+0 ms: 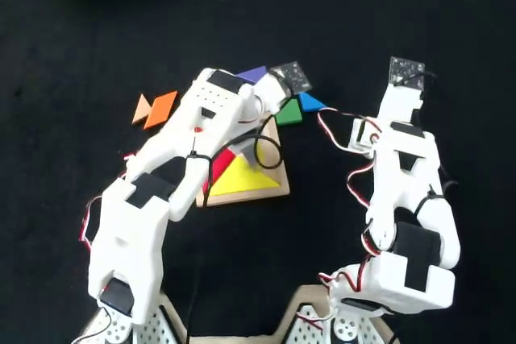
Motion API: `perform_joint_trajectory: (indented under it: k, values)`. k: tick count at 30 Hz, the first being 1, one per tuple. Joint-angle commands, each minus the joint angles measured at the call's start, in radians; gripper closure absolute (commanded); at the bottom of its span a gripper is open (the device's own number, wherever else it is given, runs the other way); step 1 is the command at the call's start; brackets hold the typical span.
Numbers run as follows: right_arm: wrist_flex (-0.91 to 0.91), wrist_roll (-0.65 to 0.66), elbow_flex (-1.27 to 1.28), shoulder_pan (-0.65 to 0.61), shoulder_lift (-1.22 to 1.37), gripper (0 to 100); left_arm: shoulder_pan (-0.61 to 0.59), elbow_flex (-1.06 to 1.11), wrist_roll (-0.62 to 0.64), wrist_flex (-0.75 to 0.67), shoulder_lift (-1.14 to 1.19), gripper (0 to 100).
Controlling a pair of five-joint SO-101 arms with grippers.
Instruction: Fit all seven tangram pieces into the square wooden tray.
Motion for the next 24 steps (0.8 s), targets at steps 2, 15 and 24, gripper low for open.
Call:
perform_joint_trajectory:
  k: [2, 15, 24]
  values:
    - [-0.021, -0.008, -0.067, 0.012, -0.067, 98.6, 0.005, -0.018, -0.032, 0.081, -0.092, 64]
    - [-0.051, -0.048, -0.048, 0.021, -0.076, 98.6, -0.018, 0.248, 0.103, 0.210, -0.717, 64]
    - [-0.043, -0.020, -0.050, -0.005, -0.076, 98.6, -0.320, 0.757, 0.554, 0.011, -1.320, 64]
